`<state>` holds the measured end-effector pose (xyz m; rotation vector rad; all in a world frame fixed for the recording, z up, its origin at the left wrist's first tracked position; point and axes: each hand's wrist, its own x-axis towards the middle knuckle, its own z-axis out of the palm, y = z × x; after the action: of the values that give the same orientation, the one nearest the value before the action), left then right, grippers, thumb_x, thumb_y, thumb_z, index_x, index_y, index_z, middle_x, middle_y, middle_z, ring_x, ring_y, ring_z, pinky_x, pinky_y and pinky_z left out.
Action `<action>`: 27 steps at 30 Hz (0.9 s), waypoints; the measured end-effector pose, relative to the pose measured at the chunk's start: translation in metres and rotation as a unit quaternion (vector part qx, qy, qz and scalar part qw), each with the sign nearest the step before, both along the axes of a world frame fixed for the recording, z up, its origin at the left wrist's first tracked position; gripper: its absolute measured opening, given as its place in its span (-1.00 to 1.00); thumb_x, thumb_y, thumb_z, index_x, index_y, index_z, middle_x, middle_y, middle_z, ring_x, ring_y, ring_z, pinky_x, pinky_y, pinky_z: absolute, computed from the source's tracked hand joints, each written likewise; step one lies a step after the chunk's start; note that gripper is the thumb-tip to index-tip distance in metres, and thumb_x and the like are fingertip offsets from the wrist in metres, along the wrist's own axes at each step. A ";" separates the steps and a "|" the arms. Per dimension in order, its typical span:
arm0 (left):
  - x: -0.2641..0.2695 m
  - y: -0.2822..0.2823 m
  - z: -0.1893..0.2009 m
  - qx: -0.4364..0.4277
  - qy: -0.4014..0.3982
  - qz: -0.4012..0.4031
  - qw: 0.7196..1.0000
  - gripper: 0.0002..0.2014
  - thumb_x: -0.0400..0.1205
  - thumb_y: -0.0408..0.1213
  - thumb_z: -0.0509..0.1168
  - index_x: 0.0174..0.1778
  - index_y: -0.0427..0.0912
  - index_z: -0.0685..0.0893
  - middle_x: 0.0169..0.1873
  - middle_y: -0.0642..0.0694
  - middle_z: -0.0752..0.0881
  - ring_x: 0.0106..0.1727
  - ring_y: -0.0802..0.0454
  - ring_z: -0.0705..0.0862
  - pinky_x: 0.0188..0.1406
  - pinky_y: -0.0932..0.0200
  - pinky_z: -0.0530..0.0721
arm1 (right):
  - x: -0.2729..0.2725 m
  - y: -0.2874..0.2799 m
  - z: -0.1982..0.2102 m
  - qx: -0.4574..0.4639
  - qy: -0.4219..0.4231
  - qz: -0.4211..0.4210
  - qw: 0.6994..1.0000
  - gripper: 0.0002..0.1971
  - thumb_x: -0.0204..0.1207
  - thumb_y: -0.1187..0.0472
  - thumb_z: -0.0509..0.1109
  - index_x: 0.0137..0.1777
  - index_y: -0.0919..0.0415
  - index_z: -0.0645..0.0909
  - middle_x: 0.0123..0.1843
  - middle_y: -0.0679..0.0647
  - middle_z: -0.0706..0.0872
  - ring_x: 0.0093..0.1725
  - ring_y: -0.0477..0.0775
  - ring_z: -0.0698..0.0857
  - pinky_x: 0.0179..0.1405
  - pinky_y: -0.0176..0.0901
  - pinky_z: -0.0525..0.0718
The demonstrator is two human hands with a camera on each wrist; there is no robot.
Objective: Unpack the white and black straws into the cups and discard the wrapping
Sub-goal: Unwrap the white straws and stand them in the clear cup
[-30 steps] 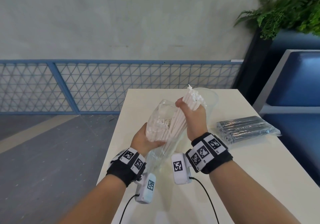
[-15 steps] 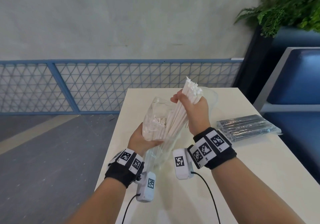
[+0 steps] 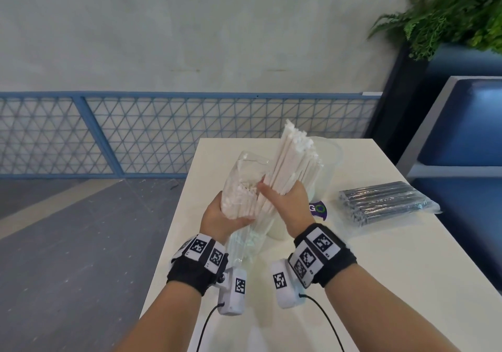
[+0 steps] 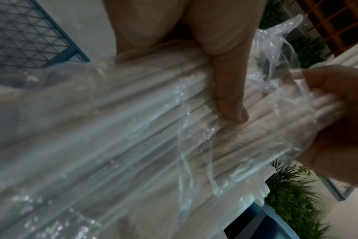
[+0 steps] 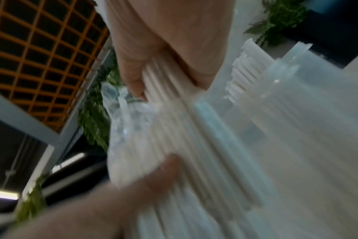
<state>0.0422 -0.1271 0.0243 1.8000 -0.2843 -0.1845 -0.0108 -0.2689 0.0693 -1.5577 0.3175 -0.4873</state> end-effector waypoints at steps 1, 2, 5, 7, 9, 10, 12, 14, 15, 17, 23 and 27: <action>0.000 0.000 0.001 0.003 0.000 0.001 1.000 -0.46 0.23 -0.36 0.63 0.06 -0.01 0.57 -0.08 0.06 0.71 0.05 0.04 0.67 -0.10 0.32 0.57 | 0.004 -0.002 0.007 0.013 -0.011 -0.031 0.999 -0.77 0.40 0.29 0.52 0.05 0.31 0.68 -0.14 0.04 0.79 -0.14 -0.08 0.77 -0.15 -0.28 0.71; 0.000 0.000 0.001 0.006 0.002 0.002 1.000 -0.47 0.23 -0.35 0.63 0.05 0.00 0.56 -0.11 0.11 0.70 0.03 0.05 0.66 -0.15 0.37 0.54 | 0.008 -0.006 0.015 0.031 -0.028 -0.055 0.998 -0.78 0.40 0.30 0.51 0.03 0.35 0.68 -0.17 0.03 0.77 -0.16 -0.07 0.75 -0.16 -0.27 0.71; -0.001 0.000 0.003 0.005 0.010 0.009 1.000 -0.49 0.26 -0.37 0.61 0.04 -0.01 0.55 -0.16 0.16 0.66 0.00 0.05 0.64 -0.20 0.41 0.51 | 0.018 -0.016 0.038 0.084 -0.065 -0.095 0.990 -0.86 0.40 0.34 0.47 -0.11 0.41 0.65 -0.25 0.05 0.71 -0.22 -0.03 0.70 -0.21 -0.23 0.63; -0.002 0.000 0.005 0.007 0.014 0.013 1.000 -0.49 0.28 -0.36 0.60 0.06 -0.01 0.54 -0.13 0.11 0.65 0.01 0.06 0.62 -0.08 0.32 0.53 | 0.022 -0.021 0.044 0.106 -0.067 -0.109 0.986 -0.88 0.38 0.35 0.46 -0.14 0.40 0.64 -0.29 0.03 0.69 -0.24 -0.01 0.66 -0.21 -0.18 0.60; -0.002 0.000 0.006 0.015 0.012 0.010 1.000 -0.48 0.29 -0.34 0.60 0.07 0.00 0.52 -0.07 0.05 0.65 0.03 0.05 0.61 0.01 0.24 0.51 | 0.023 -0.023 0.045 0.118 -0.064 -0.120 0.984 -0.94 0.36 0.35 0.46 -0.24 0.33 0.63 -0.31 0.02 0.67 -0.25 0.01 0.64 -0.20 -0.12 0.59; -0.002 0.000 0.006 0.020 0.011 0.009 1.000 -0.48 0.29 -0.33 0.60 0.08 0.00 0.52 -0.05 0.03 0.66 0.04 0.04 0.61 0.03 0.23 0.51 | 0.024 -0.024 0.046 0.125 -0.065 -0.127 0.982 -0.95 0.36 0.35 0.45 -0.28 0.28 0.63 -0.31 0.02 0.68 -0.24 0.02 0.64 -0.19 -0.10 0.60; 0.000 0.002 0.005 0.029 0.008 0.010 0.999 -0.48 0.28 -0.31 0.61 0.07 -0.02 0.53 -0.03 -0.01 0.67 0.06 0.00 0.63 0.04 0.20 0.53 | 0.024 -0.028 0.051 0.146 -0.072 -0.141 0.976 -0.91 0.36 0.36 0.45 -0.30 0.19 0.62 -0.33 0.07 0.68 -0.25 0.05 0.64 -0.18 -0.09 0.63; 0.001 0.003 0.005 0.034 0.009 0.014 0.999 -0.48 0.27 -0.28 0.61 0.09 -0.06 0.55 -0.02 -0.05 0.68 0.08 -0.04 0.63 0.05 0.17 0.54 | 0.025 -0.032 0.056 0.166 -0.081 -0.153 0.971 -0.88 0.35 0.36 0.44 -0.33 0.16 0.61 -0.34 0.13 0.68 -0.27 0.09 0.64 -0.20 -0.07 0.64; 0.001 0.004 0.006 0.035 0.008 0.017 0.999 -0.47 0.28 -0.27 0.61 0.11 -0.09 0.55 -0.02 -0.06 0.67 0.07 -0.04 0.62 0.06 0.17 0.54 | 0.026 -0.034 0.058 0.170 -0.081 -0.156 0.970 -0.87 0.35 0.36 0.44 -0.36 0.17 0.61 -0.35 0.13 0.67 -0.29 0.08 0.63 -0.24 -0.09 0.64; 0.001 0.003 0.007 0.038 0.007 0.023 0.999 -0.46 0.28 -0.27 0.60 0.15 -0.13 0.56 -0.01 -0.06 0.67 0.05 -0.03 0.61 0.05 0.17 0.54 | 0.027 -0.037 0.057 0.170 -0.074 -0.154 0.971 -0.85 0.33 0.35 0.46 -0.42 0.16 0.61 -0.34 0.12 0.66 -0.32 0.06 0.61 -0.30 -0.12 0.60; 0.005 0.002 0.003 0.026 0.009 0.035 0.999 -0.51 0.30 -0.28 0.59 0.10 -0.06 0.56 -0.01 -0.08 0.70 0.08 -0.08 0.65 0.08 0.09 0.61 | 0.022 -0.030 0.025 0.219 0.023 -0.085 0.972 -0.47 0.28 0.29 0.60 0.21 0.47 0.56 0.10 0.31 0.73 0.13 0.26 0.72 0.22 0.07 0.66; 0.006 -0.001 0.004 0.019 0.012 0.037 0.999 -0.54 0.31 -0.31 0.58 0.06 -0.03 0.56 -0.03 -0.06 0.71 0.05 -0.06 0.66 0.02 0.10 0.60 | 0.020 -0.018 0.005 0.192 0.059 -0.081 0.976 -0.21 -0.08 0.05 0.74 0.17 0.35 0.56 0.10 0.25 0.74 0.15 0.25 0.71 0.30 0.15 0.63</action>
<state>0.0483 -0.1281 0.0279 1.8411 -0.1988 -0.1601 0.0096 -0.2868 0.0741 -1.1912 0.5982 -0.4302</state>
